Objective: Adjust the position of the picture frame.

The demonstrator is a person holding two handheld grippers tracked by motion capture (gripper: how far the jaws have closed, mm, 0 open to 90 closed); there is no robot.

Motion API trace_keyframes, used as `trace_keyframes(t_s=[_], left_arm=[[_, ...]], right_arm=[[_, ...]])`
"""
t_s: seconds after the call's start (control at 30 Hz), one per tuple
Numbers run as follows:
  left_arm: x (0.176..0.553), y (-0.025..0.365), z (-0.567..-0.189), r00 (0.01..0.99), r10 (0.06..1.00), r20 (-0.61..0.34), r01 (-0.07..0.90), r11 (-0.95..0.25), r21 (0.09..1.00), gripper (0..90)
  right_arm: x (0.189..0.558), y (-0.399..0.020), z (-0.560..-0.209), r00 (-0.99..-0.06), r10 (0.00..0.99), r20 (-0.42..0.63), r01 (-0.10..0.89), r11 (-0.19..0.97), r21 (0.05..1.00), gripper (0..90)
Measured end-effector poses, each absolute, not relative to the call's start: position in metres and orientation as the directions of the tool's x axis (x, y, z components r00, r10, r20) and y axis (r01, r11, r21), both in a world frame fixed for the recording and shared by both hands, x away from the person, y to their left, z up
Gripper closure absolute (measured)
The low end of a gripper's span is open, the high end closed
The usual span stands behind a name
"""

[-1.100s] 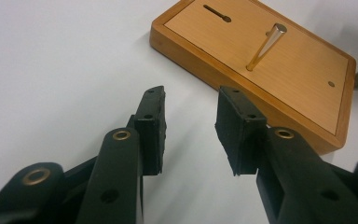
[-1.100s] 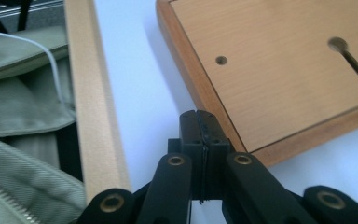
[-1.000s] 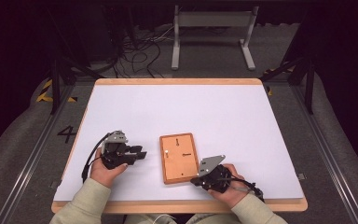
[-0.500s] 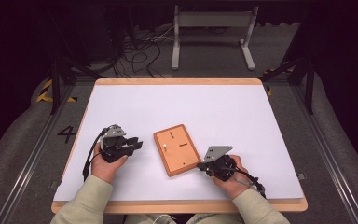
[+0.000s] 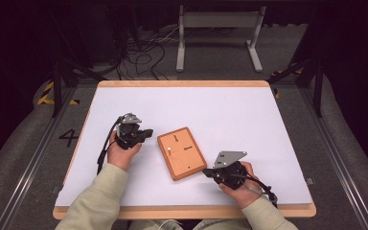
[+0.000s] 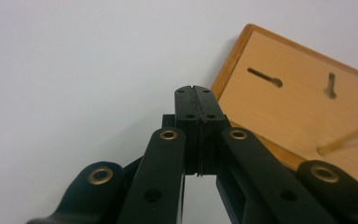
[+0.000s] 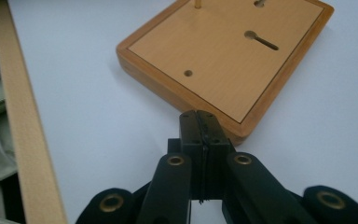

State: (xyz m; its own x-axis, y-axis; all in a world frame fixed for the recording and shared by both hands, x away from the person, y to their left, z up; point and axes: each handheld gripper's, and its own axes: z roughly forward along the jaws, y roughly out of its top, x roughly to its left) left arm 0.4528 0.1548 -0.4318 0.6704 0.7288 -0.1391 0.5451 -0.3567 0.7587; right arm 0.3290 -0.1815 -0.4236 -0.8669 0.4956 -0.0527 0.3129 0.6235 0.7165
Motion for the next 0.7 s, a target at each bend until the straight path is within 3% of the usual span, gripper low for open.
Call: trace_keyframes(t_s=[0.27, 0.7], left_arm=[[0.478, 0.139, -0.448, 0.672, 0.732, -0.114, 0.557, -0.398, 0.728, 89.8], [0.491, 0.138, -0.465, 0.721, 0.663, -0.201, 0.567, -0.398, 0.721, 90.0]], right_arm=[[0.315, -0.180, -0.419, -0.876, 0.480, -0.046, 0.303, 0.622, 0.722, 90.0], [0.305, -0.179, -0.419, -0.879, 0.477, -0.020, 0.315, 0.611, 0.727, 90.0]])
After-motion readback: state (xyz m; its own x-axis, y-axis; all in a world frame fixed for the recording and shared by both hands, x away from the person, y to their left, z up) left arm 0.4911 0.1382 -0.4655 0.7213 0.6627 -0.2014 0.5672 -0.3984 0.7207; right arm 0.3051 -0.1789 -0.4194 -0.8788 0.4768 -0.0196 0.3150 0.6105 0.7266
